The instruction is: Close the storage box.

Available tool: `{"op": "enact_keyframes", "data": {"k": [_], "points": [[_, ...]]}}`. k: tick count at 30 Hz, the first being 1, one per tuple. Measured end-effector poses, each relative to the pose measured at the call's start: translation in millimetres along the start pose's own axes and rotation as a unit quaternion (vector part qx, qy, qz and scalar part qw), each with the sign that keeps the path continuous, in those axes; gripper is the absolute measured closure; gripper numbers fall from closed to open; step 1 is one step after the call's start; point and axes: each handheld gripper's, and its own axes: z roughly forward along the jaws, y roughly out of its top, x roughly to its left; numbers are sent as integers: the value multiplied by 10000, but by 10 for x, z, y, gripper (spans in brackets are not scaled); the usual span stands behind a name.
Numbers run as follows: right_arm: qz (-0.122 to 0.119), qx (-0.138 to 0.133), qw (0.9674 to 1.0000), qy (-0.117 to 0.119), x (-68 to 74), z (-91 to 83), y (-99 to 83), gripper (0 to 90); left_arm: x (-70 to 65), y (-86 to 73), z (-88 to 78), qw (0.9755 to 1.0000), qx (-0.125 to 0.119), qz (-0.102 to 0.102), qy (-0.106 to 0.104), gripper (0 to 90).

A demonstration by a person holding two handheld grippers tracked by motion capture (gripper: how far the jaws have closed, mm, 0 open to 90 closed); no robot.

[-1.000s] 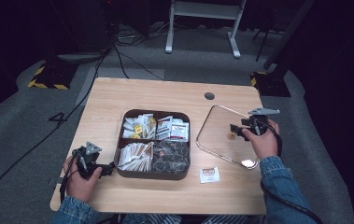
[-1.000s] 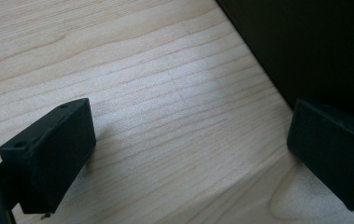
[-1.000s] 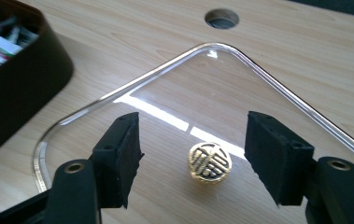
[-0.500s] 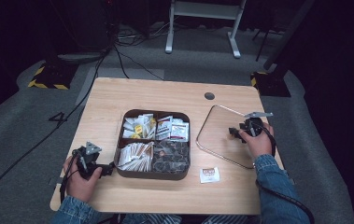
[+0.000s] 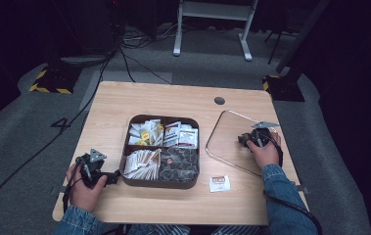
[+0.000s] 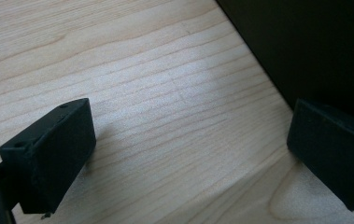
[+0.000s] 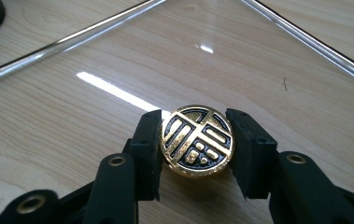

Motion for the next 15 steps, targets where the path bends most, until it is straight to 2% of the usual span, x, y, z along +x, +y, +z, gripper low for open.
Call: {"op": "enact_keyframes", "data": {"k": [5,15], "points": [[85,-221,9997,117,-32,-4,-61,588,-1,0,0,10000,0,-1,0,15],[101,-313,9994,95,-23,-3,-86,588,0,0,0,10000,1,-1,-1,15]]}}
